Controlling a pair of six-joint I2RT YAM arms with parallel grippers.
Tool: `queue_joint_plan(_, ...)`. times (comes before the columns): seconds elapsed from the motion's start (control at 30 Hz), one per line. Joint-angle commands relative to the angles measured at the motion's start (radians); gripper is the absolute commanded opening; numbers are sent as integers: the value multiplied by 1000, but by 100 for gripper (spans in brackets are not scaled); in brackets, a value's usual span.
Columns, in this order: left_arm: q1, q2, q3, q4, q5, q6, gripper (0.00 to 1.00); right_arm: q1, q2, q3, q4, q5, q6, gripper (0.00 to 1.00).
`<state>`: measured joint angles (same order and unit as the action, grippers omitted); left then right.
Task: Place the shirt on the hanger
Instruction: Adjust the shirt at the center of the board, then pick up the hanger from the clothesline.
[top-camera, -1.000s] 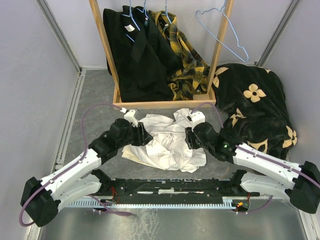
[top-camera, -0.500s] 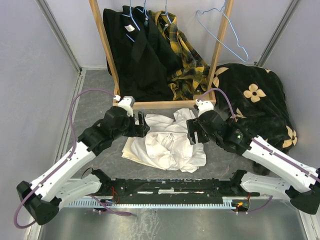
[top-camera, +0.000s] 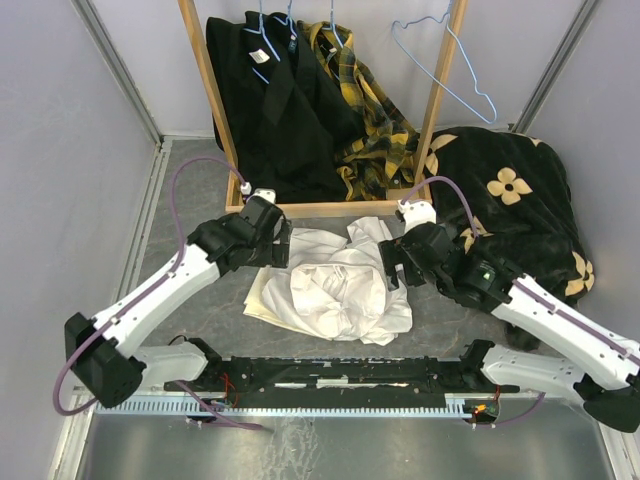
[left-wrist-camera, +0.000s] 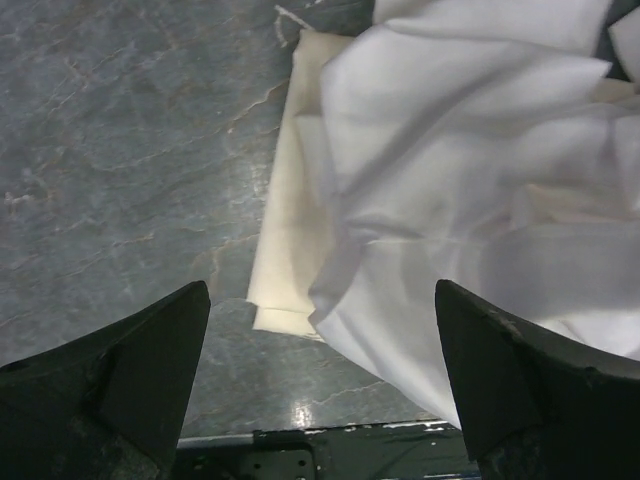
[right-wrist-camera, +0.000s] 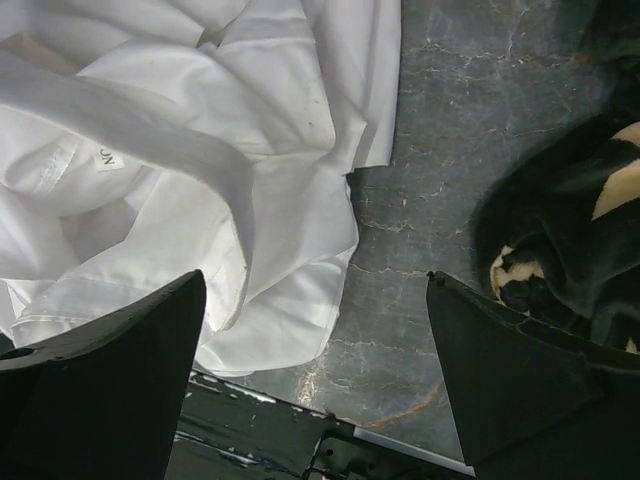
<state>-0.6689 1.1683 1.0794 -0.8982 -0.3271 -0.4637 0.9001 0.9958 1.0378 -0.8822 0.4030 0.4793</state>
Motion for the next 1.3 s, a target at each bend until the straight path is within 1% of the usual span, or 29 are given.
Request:
queue_joint_plan(0.0, 5, 60, 68, -102, -115, -18, 99, -4, -49, 40, 39, 52, -27, 99)
queue_joint_plan(0.1, 6, 42, 73, -61, -85, -7, 99, -4, -47, 73, 22, 37, -45, 99)
queue_joint_plan(0.13, 5, 32, 73, -43, -97, 1, 99, -4, -42, 96, -3, 50, -49, 99)
queue_joint_plan(0.2, 5, 7, 70, -22, -166, -10, 99, -5, -36, 147, -56, 130, -34, 99)
queue_joint_plan(0.23, 5, -10, 73, -15, -217, -22, 99, -4, -40, 173, -71, 145, -57, 98)
queue_joint_plan(0.3, 5, -57, 74, 10, -304, -33, 99, -4, -61, 220, -56, 124, -119, 97)
queue_joint_plan(0.37, 6, -114, 71, 43, -315, -8, 99, -5, -85, 257, -20, 120, -159, 96)
queue_joint_plan(0.43, 5, -148, 73, 61, -315, 10, 99, -4, -77, 336, -32, 181, -171, 95)
queue_joint_plan(0.57, 4, -199, 43, 88, -313, 15, 99, -5, 11, 525, -103, 250, -264, 93)
queue_joint_plan(0.73, 6, -210, 44, 24, -356, -43, 99, -9, 144, 757, -177, 235, -339, 90)
queue_joint_plan(0.83, 6, -226, 39, 4, -334, -47, 99, -41, 213, 859, -194, 148, -343, 90)
queue_joint_plan(0.97, 6, -282, 4, 52, -260, -20, 99, -156, 265, 949, -174, -54, -320, 90)
queue_joint_plan(1.1, 6, -338, -29, 90, -203, 12, 99, -315, 317, 1050, -170, -278, -283, 90)
queue_joint_plan(1.27, 6, -384, -63, 97, -202, 26, 99, -526, 363, 1153, -148, -499, -234, 90)
